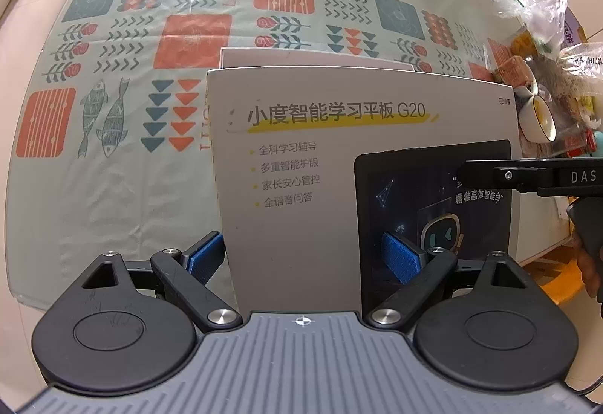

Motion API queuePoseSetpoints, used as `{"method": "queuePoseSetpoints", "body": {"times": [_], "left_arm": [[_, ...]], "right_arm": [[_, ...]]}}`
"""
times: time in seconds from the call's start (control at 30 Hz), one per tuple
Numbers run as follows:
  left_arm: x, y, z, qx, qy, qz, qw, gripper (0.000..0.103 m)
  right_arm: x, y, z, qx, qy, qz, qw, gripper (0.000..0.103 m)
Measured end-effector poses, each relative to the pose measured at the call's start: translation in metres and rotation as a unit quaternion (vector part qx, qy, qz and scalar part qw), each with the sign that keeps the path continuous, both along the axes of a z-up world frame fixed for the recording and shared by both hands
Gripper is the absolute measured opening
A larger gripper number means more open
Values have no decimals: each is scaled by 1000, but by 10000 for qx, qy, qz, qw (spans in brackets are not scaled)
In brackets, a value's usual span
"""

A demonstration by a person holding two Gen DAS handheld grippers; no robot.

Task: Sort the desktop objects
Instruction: 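Carry the tablet box with both grippers over the white box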

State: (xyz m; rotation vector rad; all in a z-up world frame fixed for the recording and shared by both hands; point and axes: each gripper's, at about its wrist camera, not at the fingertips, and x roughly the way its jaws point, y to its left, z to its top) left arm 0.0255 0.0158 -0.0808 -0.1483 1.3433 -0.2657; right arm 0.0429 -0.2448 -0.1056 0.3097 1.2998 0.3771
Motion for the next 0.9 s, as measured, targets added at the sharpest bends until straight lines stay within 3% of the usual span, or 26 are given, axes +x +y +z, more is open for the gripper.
{"method": "queuePoseSetpoints", "body": {"times": [0.9], "left_arm": [[93,4,-10,82,153,-161,9997,103]], "right_arm": [[79,3,-16,66,358,-384,9986,103]]}}
